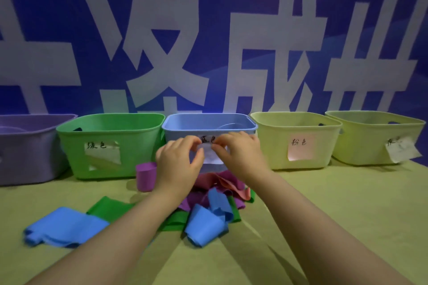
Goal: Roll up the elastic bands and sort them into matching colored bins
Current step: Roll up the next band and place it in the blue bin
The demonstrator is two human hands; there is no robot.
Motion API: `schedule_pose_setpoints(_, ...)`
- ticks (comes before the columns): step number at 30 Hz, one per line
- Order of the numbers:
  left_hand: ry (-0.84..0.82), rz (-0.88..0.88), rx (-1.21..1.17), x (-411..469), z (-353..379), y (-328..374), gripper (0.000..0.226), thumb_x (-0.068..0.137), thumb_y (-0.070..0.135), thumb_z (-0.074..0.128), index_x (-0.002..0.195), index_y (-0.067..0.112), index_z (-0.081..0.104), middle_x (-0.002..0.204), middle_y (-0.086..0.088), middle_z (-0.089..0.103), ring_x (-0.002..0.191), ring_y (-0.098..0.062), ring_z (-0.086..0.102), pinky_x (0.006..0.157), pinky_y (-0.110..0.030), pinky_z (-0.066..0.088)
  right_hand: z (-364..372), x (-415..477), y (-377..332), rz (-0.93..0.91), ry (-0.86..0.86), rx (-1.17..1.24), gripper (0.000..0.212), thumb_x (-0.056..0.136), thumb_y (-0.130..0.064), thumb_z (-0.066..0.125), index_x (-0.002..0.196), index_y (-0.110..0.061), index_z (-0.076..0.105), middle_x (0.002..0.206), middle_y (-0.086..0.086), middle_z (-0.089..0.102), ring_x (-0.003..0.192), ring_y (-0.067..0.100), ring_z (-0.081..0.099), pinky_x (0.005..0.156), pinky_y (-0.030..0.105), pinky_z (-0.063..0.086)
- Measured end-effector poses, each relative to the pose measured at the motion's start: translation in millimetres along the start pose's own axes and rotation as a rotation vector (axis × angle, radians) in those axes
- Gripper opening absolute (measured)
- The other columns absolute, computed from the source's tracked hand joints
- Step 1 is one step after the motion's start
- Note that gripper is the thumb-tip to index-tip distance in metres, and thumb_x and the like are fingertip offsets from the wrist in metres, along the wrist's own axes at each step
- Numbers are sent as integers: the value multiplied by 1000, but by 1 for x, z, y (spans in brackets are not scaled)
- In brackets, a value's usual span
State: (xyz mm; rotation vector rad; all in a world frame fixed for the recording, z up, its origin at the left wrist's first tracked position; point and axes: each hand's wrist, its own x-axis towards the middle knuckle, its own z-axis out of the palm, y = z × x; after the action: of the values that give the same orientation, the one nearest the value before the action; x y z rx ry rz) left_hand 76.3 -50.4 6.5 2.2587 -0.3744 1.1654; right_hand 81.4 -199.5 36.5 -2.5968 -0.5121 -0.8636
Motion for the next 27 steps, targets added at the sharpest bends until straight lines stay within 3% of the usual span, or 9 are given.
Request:
schedule_pose_setpoints(7,-18,-35,29,-33,-36,19,17,81,25,54,89,15,65,75,2,65,73,-26,57,71,-34,35,-8,-48,-25,108,-81,58,22,91,-32,47,99,-30,67,106,-6,67,103,20,52,86,32,27)
schedule_pose_setpoints(14,-63,-94,72,-77,-52,12,36,76,39,35,79,19,64,65,7,62,64,-23,57,65,-30,31,-5,-91,-28,248,-212,34,24,93,-35,44,105,-30,65,106,-4,67,102,18,54,88,34,29)
schedule_pose_setpoints(21,-98,-81,79,-80,-54,2,27,80,34,42,82,19,64,71,6,63,67,-19,52,63,-30,33,1,-80,-30,332,-236,-50,26,86,-53,50,84,-28,59,86,-6,65,89,16,56,80,34,29)
schedule_pose_setpoints(24,-144,-67,30,-79,-51,1,19,82,26,49,87,16,64,78,2,63,75,-23,55,62,-33,40,6,-74,-31,318,-284,-92,19,88,-39,49,79,-25,58,84,-1,62,87,21,55,76,32,28)
schedule_pose_setpoints(27,-164,-87,-63,-73,-50,3,28,81,29,45,98,14,63,93,0,62,87,-23,55,72,-38,47,2,-63,-31,303,-220,-74,19,89,-30,47,76,-23,59,78,0,62,84,24,58,73,31,35)
